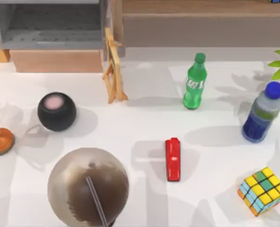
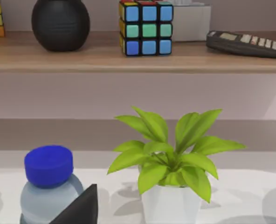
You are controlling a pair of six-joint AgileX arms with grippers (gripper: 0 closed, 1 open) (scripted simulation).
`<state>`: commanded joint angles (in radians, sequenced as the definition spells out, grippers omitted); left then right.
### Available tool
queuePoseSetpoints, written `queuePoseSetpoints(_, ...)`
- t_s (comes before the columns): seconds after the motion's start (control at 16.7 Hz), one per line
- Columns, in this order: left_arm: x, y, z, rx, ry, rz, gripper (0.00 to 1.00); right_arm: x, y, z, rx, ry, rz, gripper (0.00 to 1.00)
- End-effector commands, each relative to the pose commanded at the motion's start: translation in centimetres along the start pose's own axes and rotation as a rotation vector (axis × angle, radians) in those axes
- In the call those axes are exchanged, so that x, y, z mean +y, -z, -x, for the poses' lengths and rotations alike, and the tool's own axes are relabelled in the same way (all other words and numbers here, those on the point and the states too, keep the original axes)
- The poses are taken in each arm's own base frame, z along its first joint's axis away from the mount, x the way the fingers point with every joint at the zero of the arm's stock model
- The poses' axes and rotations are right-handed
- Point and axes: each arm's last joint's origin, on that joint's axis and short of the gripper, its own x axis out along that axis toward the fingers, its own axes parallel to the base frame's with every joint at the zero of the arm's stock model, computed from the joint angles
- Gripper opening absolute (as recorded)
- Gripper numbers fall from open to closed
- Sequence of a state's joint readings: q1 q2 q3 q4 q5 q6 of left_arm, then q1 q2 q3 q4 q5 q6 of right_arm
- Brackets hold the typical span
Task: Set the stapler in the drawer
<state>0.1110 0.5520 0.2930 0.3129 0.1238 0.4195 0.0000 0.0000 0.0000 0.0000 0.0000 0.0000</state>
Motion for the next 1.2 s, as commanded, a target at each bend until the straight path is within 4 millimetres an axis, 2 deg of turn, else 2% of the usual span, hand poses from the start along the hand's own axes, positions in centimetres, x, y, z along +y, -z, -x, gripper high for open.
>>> queuePoseSetpoints(0.18, 2.3, -1.1, -4.9, -0.002, 0.003, -0.218, 1.00, 0.0, 0.0, 0.0, 0.000, 0.000, 0.000, 1.00)
queuePoseSetpoints(0.36, 4.5, 0.2, -10.9, 0.003, 0.010, -0.444, 1.00, 0.0, 0.0, 0.0, 0.000, 0.000, 0.000, 1.00)
queuePoseSetpoints(0.54, 6.4, 4.1, -16.7, 0.012, 0.022, -0.662, 1.00, 0.0, 0.0, 0.0, 0.000, 0.000, 0.000, 1.00)
queuePoseSetpoints(0.72, 7.6, 9.8, -21.0, 0.020, 0.037, -0.855, 1.00, 0.0, 0.0, 0.0, 0.000, 0.000, 0.000, 1.00)
queuePoseSetpoints(0.96, 8.2, 17.0, -23.9, 0.025, 0.053, -1.049, 1.00, 0.0, 0.0, 0.0, 0.000, 0.000, 0.000, 1.00)
queuePoseSetpoints(1.08, 8.3, 19.4, -24.4, 0.024, 0.054, -1.113, 1.00, 0.0, 0.0, 0.0, 0.000, 0.000, 0.000, 1.00)
queuePoseSetpoints(1.2, 8.3, 20.7, -24.6, 0.023, 0.054, -1.148, 1.00, 0.0, 0.0, 0.0, 0.000, 0.000, 0.000, 1.00)
